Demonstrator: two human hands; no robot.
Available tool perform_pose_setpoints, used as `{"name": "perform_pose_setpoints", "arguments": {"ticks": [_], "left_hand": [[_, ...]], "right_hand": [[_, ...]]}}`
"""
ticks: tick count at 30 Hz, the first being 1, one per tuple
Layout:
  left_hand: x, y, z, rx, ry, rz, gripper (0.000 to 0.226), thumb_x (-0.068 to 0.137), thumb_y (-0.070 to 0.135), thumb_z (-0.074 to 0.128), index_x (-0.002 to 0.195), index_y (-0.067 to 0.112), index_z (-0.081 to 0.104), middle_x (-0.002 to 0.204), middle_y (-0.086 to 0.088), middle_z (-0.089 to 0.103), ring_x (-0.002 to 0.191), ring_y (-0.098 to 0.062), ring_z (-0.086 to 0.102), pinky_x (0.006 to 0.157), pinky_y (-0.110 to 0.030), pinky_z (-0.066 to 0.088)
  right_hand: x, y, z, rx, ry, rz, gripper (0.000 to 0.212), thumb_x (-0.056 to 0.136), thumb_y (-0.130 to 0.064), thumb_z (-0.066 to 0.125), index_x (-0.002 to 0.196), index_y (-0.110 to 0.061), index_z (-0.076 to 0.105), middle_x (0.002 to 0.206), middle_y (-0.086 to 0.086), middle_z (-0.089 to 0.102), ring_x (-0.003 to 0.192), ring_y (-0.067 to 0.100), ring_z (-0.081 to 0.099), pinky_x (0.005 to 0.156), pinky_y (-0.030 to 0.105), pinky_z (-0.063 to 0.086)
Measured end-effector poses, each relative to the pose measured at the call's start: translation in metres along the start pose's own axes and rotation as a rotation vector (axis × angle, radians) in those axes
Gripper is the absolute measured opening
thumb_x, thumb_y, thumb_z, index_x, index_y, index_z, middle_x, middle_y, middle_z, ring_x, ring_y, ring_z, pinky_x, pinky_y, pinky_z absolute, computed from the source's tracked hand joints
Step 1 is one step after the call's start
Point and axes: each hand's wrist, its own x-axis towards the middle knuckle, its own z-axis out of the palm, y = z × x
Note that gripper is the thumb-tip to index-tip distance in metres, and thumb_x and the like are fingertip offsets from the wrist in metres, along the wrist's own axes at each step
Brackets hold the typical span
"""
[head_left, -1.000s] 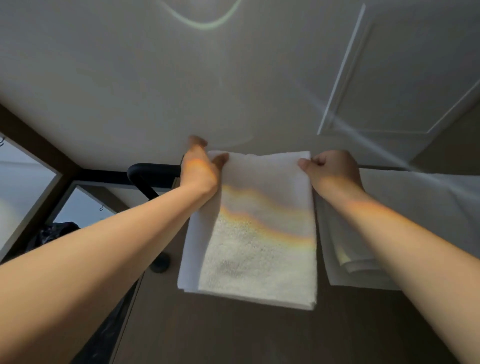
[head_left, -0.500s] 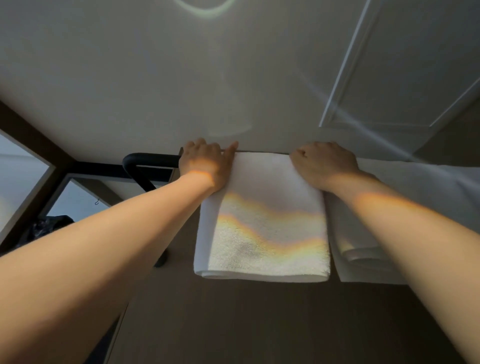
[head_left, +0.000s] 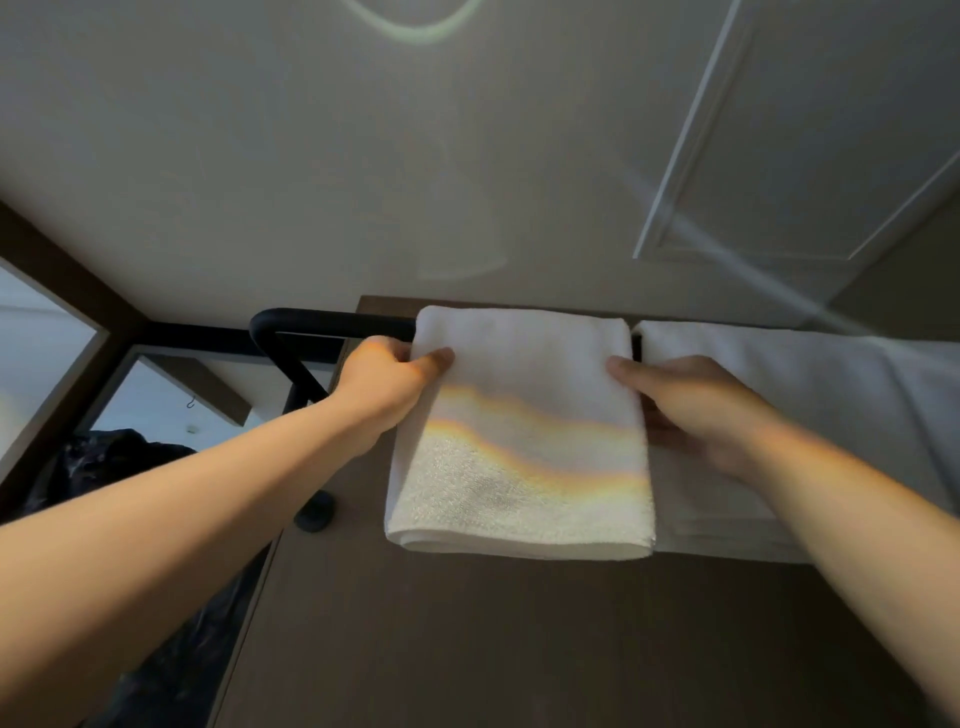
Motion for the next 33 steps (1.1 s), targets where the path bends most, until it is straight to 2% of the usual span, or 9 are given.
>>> {"name": "perform_pose_setpoints", "arguments": {"ticks": [4, 8, 10, 14, 19, 24, 29, 31, 33], "left_hand": [[0.007, 0.013, 0.004, -0.047, 0.089, 0.034, 0.023, 0.087, 0.041, 0.067, 0.077, 0.020, 0.065, 0.076, 0.002, 0.068, 0.070, -0.018, 0.066, 0.060, -0.029, 0.053], [0.031, 0.030, 0.011, 0.033, 0.202, 0.073, 0.040, 0.088, 0.043, 0.065, 0.106, 0.007, 0.065, 0.102, -0.007, 0.068, 0.096, -0.028, 0.064, 0.085, -0.036, 0.051], [0.039, 0.032, 0.015, 0.269, 0.228, 0.106, 0.049, 0.091, 0.048, 0.058, 0.113, 0.003, 0.058, 0.112, -0.014, 0.063, 0.102, -0.034, 0.059, 0.081, -0.035, 0.045], [0.039, 0.024, 0.021, 0.590, 0.239, 0.141, 0.060, 0.098, 0.054, 0.036, 0.128, 0.003, 0.044, 0.134, -0.019, 0.045, 0.114, -0.039, 0.050, 0.082, -0.037, 0.038], [0.034, 0.020, 0.014, 0.606, 0.220, 0.146, 0.062, 0.097, 0.055, 0.036, 0.128, 0.002, 0.043, 0.133, -0.020, 0.045, 0.108, -0.041, 0.053, 0.079, -0.037, 0.037], [0.021, 0.013, 0.005, 0.480, 0.160, 0.201, 0.059, 0.094, 0.059, 0.041, 0.110, 0.004, 0.055, 0.112, -0.022, 0.058, 0.091, -0.037, 0.059, 0.071, -0.037, 0.044], [-0.008, 0.001, 0.003, 0.102, -0.022, 0.017, 0.051, 0.080, 0.071, 0.053, 0.091, 0.022, 0.061, 0.099, -0.001, 0.066, 0.084, -0.017, 0.064, 0.064, -0.025, 0.045], [-0.023, -0.008, 0.000, -0.030, -0.175, -0.062, 0.052, 0.073, 0.075, 0.057, 0.094, 0.028, 0.064, 0.099, 0.005, 0.069, 0.089, -0.014, 0.066, 0.071, -0.024, 0.048], [-0.034, -0.019, -0.003, -0.156, -0.383, -0.142, 0.069, 0.071, 0.076, 0.061, 0.112, 0.021, 0.067, 0.110, 0.002, 0.071, 0.100, -0.017, 0.068, 0.087, -0.029, 0.050]], "right_hand": [[0.017, -0.003, 0.001, -0.074, 0.156, -0.160, 0.025, 0.095, -0.024, 0.062, 0.094, -0.001, 0.071, 0.096, 0.017, 0.073, 0.085, 0.031, 0.069, 0.079, 0.037, 0.056], [0.037, -0.020, 0.000, -0.456, 0.360, -0.303, 0.042, 0.093, -0.033, 0.061, 0.062, -0.004, 0.058, 0.069, 0.017, 0.058, 0.070, 0.027, 0.055, 0.060, 0.033, 0.031], [0.046, -0.026, 0.003, -0.547, 0.396, -0.278, 0.045, 0.092, -0.034, 0.063, 0.057, -0.009, 0.051, 0.067, 0.018, 0.051, 0.073, 0.027, 0.052, 0.062, 0.030, 0.028], [0.055, -0.022, 0.013, -0.668, 0.451, -0.283, 0.039, 0.092, -0.033, 0.064, 0.098, 0.005, 0.068, 0.110, 0.026, 0.066, 0.104, 0.037, 0.063, 0.072, 0.033, 0.041], [0.046, -0.009, 0.014, -0.612, 0.380, -0.288, 0.037, 0.094, -0.037, 0.061, 0.103, -0.001, 0.063, 0.112, 0.018, 0.066, 0.107, 0.034, 0.059, 0.073, 0.029, 0.036], [0.019, 0.005, 0.017, -0.412, 0.245, -0.200, 0.044, 0.095, -0.044, 0.056, 0.123, -0.010, 0.053, 0.122, 0.009, 0.062, 0.109, 0.030, 0.059, 0.082, 0.034, 0.044], [-0.009, 0.021, 0.019, -0.314, 0.167, -0.109, 0.043, 0.096, -0.045, 0.053, 0.122, -0.010, 0.055, 0.112, 0.005, 0.061, 0.093, 0.023, 0.057, 0.076, 0.031, 0.041], [-0.017, 0.027, 0.018, -0.245, 0.113, -0.042, 0.042, 0.096, -0.045, 0.054, 0.118, -0.008, 0.058, 0.108, 0.007, 0.064, 0.092, 0.023, 0.061, 0.080, 0.035, 0.050], [-0.023, 0.030, 0.017, -0.057, 0.038, 0.066, 0.043, 0.096, -0.041, 0.056, 0.118, -0.004, 0.058, 0.111, 0.013, 0.065, 0.097, 0.028, 0.066, 0.083, 0.040, 0.057]]}}
